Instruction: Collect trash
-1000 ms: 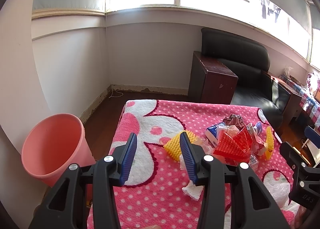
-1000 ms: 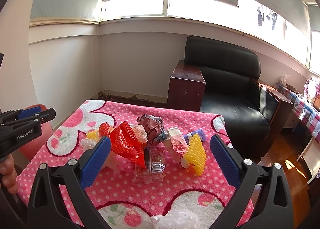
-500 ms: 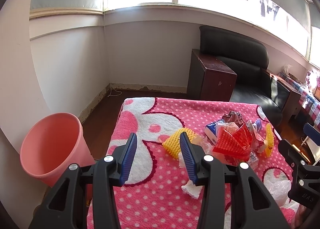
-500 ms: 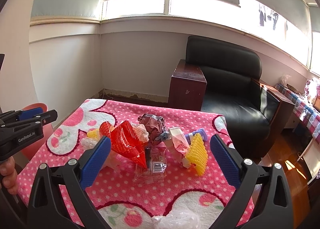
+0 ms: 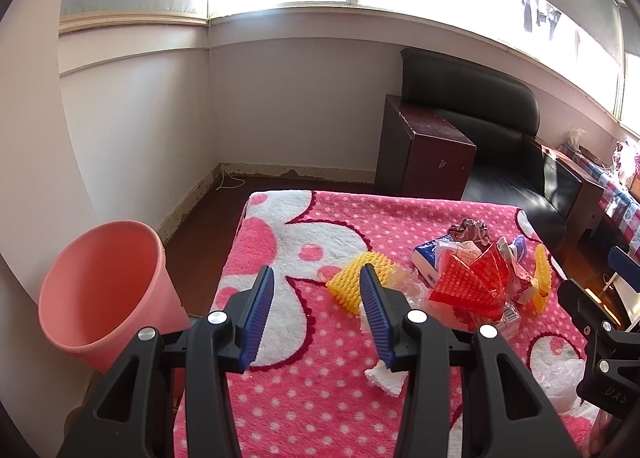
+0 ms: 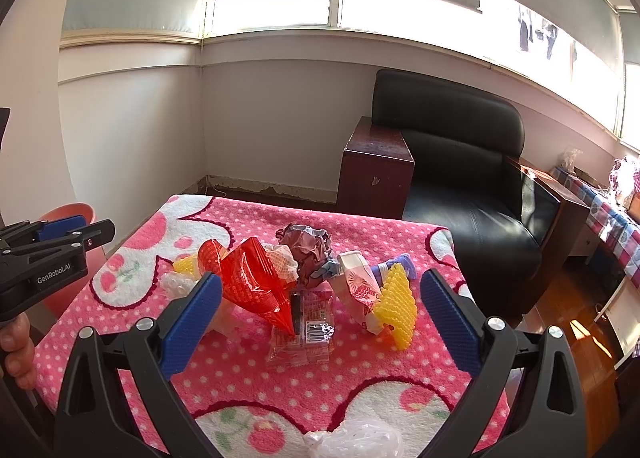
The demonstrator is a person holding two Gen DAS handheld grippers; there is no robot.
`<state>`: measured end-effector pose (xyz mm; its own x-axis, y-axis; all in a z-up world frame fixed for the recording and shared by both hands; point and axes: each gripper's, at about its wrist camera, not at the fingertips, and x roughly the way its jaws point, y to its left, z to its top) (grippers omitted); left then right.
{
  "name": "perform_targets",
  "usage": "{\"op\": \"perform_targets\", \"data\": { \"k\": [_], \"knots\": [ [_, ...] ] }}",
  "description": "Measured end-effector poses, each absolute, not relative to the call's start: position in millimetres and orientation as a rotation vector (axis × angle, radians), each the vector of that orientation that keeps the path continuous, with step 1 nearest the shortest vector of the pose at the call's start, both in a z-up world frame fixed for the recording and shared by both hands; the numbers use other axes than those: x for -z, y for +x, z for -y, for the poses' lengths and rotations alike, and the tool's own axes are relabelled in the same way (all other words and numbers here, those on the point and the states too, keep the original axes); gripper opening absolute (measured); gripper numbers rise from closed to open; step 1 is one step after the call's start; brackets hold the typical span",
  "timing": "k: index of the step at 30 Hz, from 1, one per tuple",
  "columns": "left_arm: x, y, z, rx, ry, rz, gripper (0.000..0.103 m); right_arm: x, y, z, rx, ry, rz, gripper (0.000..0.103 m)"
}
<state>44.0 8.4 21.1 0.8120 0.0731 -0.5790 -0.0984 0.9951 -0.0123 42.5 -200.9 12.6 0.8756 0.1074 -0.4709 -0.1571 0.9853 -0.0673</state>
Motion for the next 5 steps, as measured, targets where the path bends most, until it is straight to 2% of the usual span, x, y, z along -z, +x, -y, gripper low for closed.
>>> {"op": "perform_targets", "data": {
  "k": [5],
  "knots": [
    [-19.3, 44.8, -10.1, -0.092, -0.043, -0.621, 0.044, -9.9, 43.6, 201.0, -0.142, -0.107, -0.489, 0.100]
  ]
}}
